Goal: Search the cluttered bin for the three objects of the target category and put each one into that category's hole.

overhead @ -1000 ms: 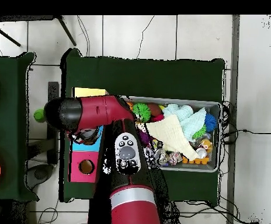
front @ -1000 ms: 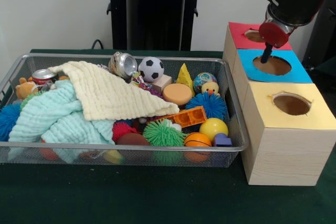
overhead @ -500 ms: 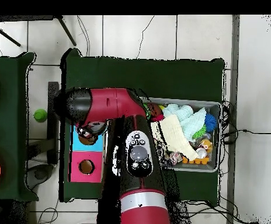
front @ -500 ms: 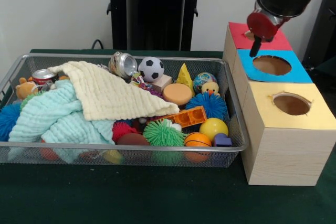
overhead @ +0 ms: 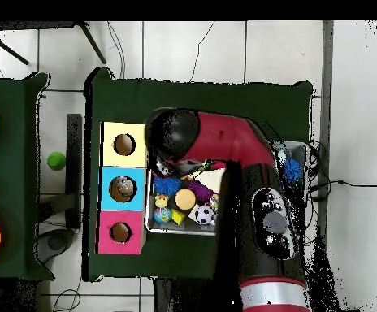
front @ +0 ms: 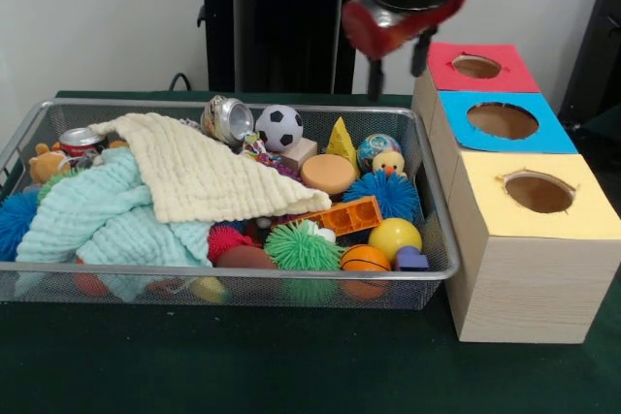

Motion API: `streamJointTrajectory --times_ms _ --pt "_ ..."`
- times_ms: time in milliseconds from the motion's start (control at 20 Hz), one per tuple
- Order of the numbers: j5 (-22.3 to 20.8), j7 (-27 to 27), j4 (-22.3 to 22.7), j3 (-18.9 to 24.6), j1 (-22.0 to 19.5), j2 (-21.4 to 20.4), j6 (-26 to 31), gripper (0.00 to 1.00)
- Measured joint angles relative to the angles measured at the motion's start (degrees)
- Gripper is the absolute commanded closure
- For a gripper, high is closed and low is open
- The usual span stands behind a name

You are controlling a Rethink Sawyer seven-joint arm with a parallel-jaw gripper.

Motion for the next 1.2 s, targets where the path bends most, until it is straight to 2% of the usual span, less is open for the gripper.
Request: streamJointTrajectory --times_ms 150,200,350,400,750,1200 --pt "-0.01 -0.01 0.18 1.02 -4.09 -0.83 -0.17 0.0" --pt "-0.25 -0.01 0.21 1.74 -6.96 -1.29 -0.17 0.0" --pt "-1.11 -0.02 0.21 2.33 -9.39 -1.63 -0.17 0.0" --pt "-2.52 -0.13 0.21 2.94 -11.41 -1.87 -0.17 0.0" --pt "-7.75 -1.36 0.22 5.32 -15.3 -1.94 -0.17 0.0" --pt "-11.7 -2.84 0.22 10.12 -17.3 -1.93 -0.15 0.0"
